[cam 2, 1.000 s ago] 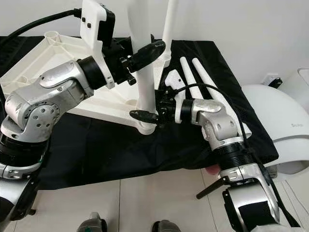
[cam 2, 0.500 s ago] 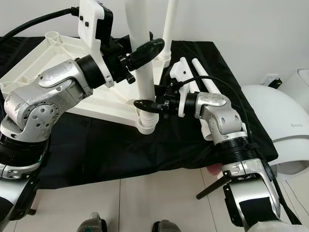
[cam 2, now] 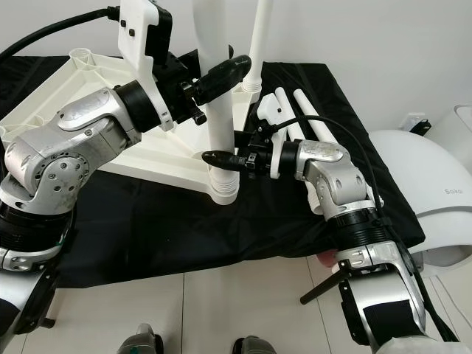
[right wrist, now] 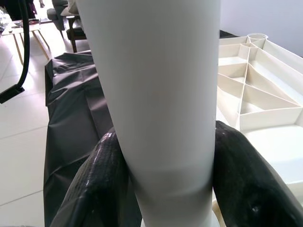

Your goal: Building children table

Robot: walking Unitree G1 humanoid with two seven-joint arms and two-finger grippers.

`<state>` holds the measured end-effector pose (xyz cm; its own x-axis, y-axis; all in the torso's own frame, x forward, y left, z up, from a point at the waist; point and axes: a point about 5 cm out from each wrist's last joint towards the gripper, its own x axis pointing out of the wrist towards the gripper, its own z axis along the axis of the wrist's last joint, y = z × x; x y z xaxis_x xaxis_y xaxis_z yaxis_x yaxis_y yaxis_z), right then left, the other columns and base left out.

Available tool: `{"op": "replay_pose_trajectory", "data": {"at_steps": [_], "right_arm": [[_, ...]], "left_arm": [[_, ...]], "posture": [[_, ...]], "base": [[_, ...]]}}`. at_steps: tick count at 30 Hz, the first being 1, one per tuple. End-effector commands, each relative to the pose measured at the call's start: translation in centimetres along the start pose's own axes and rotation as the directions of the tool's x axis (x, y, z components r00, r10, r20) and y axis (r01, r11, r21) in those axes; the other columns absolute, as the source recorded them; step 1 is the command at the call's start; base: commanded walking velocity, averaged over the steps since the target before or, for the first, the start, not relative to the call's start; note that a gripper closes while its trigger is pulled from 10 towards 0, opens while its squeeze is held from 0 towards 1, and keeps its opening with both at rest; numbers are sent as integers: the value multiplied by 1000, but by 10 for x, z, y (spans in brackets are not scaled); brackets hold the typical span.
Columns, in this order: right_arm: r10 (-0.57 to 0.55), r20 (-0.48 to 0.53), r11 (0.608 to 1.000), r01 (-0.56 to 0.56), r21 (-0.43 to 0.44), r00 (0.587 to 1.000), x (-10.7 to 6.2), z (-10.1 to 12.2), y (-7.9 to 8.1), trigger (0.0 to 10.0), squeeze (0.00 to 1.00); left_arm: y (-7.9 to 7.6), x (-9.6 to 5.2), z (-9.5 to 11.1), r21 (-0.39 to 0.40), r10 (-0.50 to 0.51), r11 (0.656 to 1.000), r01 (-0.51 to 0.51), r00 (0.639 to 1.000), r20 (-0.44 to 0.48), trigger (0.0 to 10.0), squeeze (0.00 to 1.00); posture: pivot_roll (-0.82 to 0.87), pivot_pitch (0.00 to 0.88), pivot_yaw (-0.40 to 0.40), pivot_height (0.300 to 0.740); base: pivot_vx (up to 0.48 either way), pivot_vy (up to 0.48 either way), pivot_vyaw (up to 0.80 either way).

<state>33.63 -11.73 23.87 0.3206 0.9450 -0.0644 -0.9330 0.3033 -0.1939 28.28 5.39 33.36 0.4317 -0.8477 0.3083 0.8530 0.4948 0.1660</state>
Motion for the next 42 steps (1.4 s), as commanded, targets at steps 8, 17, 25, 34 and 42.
{"op": "replay_pose_trajectory", "data": {"at_steps": [8,17,25,34,42], "right_arm": [[-26,41,1000,25,17,999,-2,3,-4,10000,0],[-105,85,994,102,42,991,-1,4,-10,10000,0],[-177,140,983,168,71,974,-5,6,-15,10000,0],[-299,214,952,276,131,930,-12,7,-20,10000,0],[-391,262,919,358,164,882,-16,7,-20,10000,0]], "left_arm": [[-14,3,9,-15,-256,966,257,965,55,10000,1000],[-4,-1,12,-88,-192,976,201,976,99,10000,1000],[24,-9,8,-201,49,979,-25,992,117,10000,0],[54,-30,-10,-261,318,922,-286,944,90,10000,0],[58,-40,-29,-154,400,908,-389,915,50,10000,0]], "posture": [[48,78,-27,740],[51,84,-28,740],[54,86,-25,740],[51,87,-14,740],[53,90,-16,740]], "base": [[0,0,0],[0,0,0],[0,0,0],[0,0,0],[0,0,0]]}}
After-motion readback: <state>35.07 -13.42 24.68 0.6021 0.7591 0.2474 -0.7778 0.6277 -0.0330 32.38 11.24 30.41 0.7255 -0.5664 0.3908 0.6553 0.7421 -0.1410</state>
